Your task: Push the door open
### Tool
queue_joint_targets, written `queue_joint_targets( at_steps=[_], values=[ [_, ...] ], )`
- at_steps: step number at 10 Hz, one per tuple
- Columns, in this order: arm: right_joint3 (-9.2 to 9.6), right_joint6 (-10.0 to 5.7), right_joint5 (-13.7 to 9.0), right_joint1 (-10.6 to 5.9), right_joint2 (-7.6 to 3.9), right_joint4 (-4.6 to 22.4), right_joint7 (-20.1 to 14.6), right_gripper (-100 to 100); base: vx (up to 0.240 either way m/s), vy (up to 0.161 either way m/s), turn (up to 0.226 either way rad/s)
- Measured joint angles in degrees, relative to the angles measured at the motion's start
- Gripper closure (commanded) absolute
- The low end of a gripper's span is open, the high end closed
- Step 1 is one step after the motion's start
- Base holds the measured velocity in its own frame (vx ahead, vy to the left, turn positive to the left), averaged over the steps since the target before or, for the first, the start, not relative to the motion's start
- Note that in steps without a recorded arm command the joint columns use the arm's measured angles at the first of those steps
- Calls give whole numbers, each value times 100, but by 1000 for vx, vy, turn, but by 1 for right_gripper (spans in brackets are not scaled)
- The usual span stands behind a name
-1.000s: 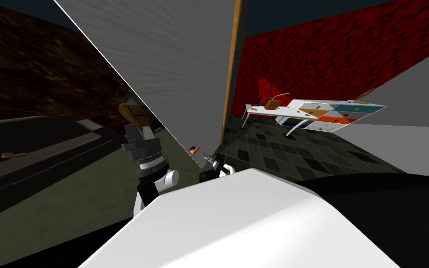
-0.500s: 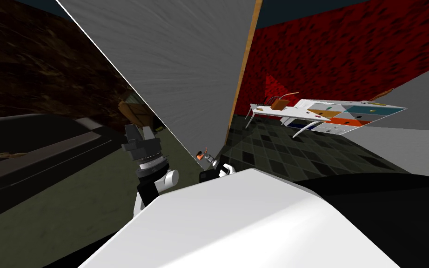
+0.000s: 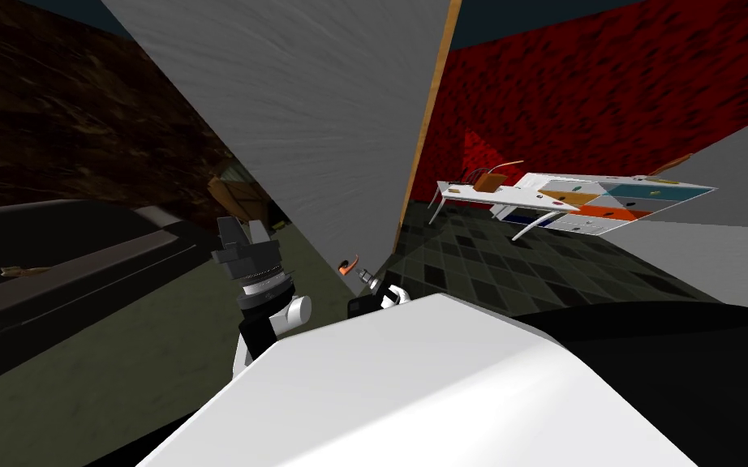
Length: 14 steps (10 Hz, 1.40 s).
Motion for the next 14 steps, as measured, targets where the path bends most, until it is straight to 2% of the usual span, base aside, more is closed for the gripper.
queue_joint_targets(
  at_steps=[2, 3, 5, 7, 12, 14],
  values=[
    [0, 0, 0, 1, -1, 0, 0, 100, -3, -2, 0],
    [0, 0, 0, 1, -1, 0, 0, -100, -140, -41, -104],
    [-67, 7, -32, 22, -87, -24, 14, -100, -212, -63, -103],
    [-136, -8, -64, 54, -28, -24, 39, -100, -165, -39, -50],
    [-192, -23, -72, 27, -81, 21, 63, -100, 139, 114, 23],
    [-226, -25, -76, 2, -44, 52, 77, -100, 198, 134, 26]
  ],
)
